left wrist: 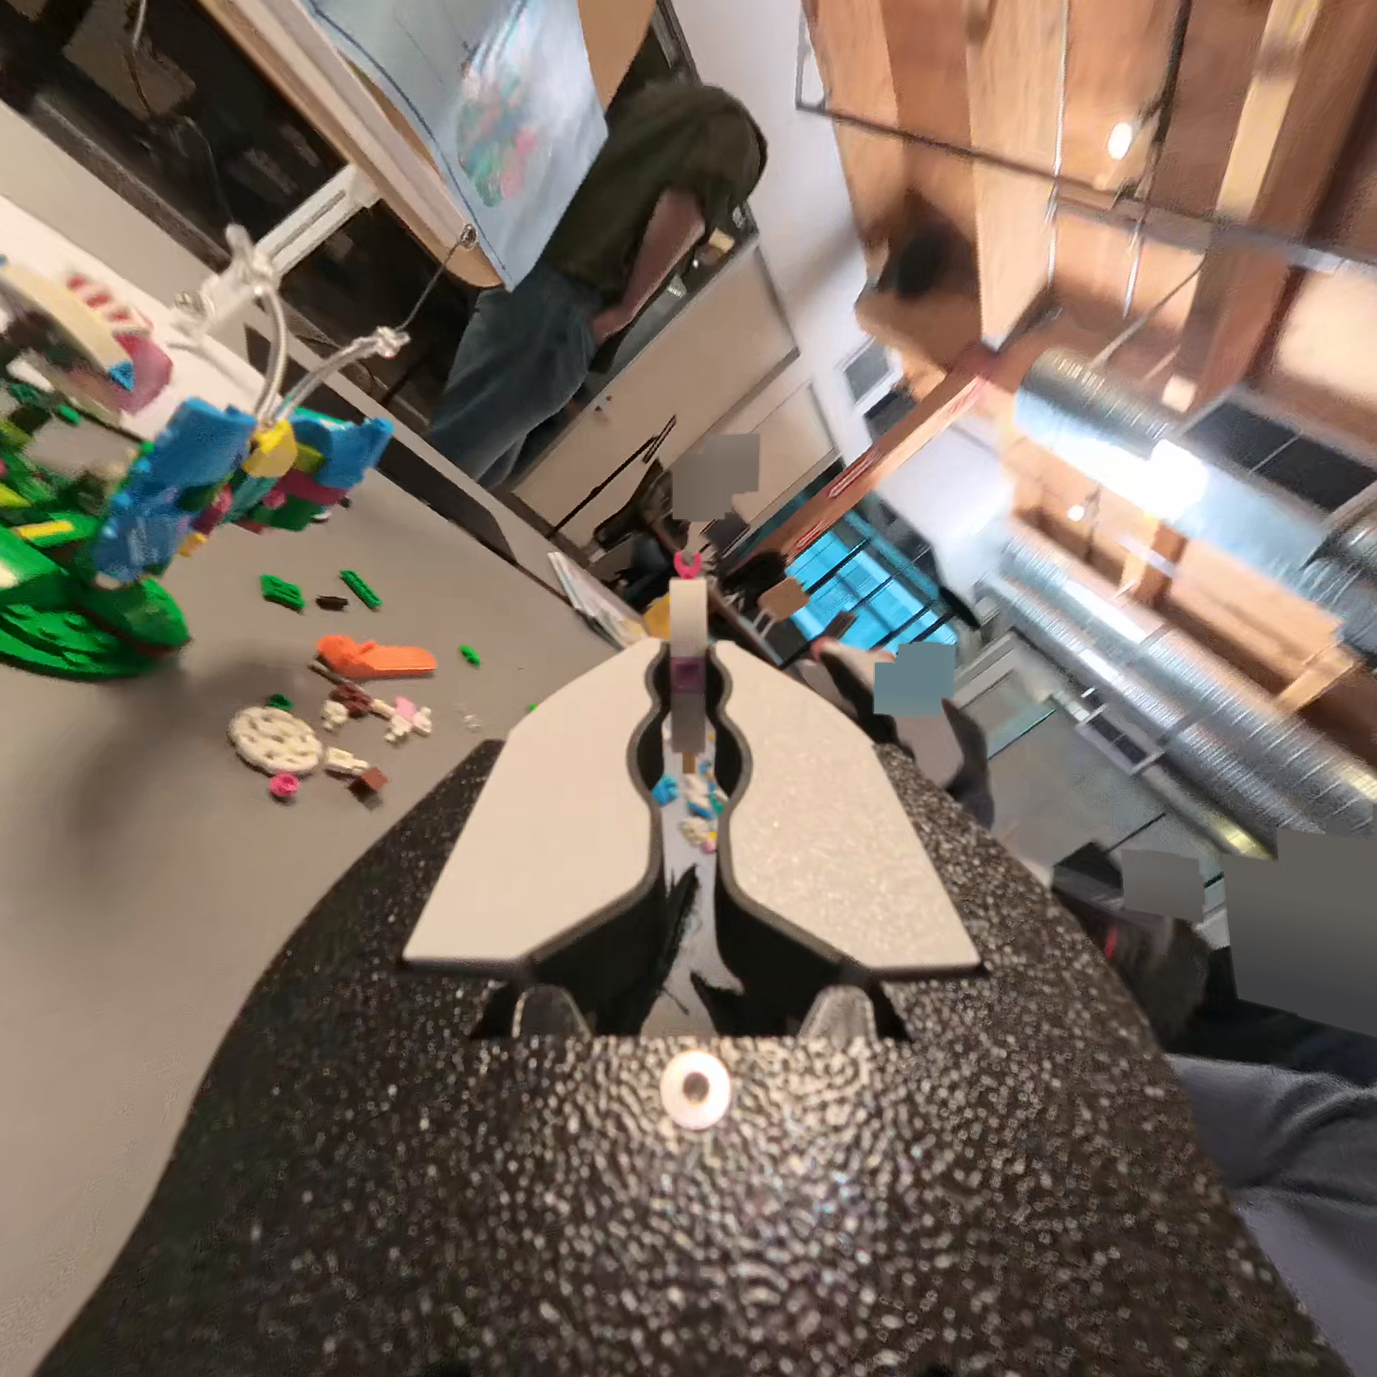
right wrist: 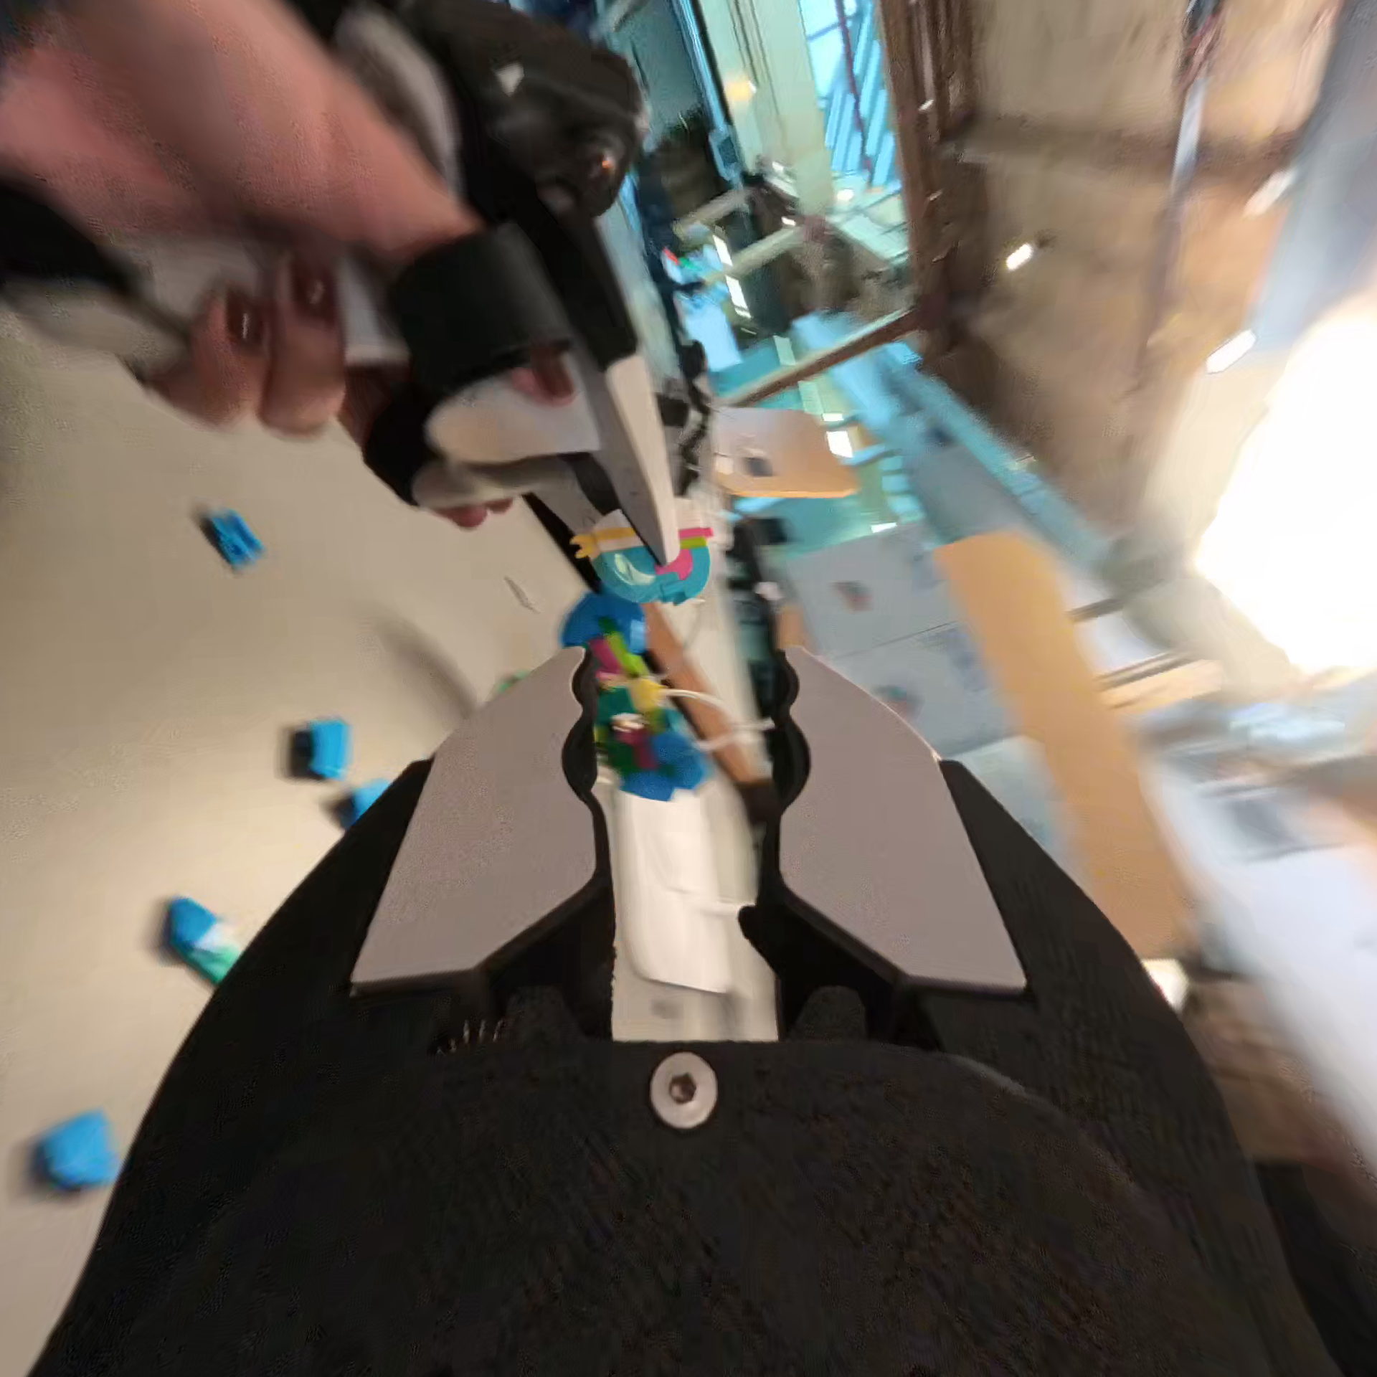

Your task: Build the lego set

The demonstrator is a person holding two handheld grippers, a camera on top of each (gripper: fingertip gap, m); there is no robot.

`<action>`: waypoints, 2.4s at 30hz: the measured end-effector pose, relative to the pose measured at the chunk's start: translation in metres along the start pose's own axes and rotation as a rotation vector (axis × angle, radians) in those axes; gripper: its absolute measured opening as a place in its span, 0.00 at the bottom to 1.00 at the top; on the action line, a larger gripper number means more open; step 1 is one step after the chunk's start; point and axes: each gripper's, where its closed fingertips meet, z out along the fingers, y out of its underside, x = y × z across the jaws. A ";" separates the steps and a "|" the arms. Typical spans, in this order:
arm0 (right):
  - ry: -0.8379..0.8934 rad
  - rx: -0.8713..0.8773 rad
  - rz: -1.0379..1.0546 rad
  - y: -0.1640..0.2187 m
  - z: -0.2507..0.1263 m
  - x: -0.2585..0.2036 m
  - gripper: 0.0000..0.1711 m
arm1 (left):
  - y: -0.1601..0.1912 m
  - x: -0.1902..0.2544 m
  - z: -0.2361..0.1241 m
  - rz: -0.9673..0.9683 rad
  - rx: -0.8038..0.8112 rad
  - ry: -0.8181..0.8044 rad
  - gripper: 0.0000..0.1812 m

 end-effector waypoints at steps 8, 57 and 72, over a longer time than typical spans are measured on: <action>0.275 -0.106 -0.593 -0.014 0.005 -0.006 0.16 | 0.015 0.016 0.011 -0.307 0.026 0.125 0.04; 0.283 -0.478 0.574 0.135 -0.179 0.013 0.04 | -0.023 -0.139 -0.005 0.741 -0.630 -0.363 0.40; 0.265 -0.500 0.583 0.145 -0.188 0.011 0.04 | 0.006 -0.177 0.013 0.754 -0.940 -0.342 0.55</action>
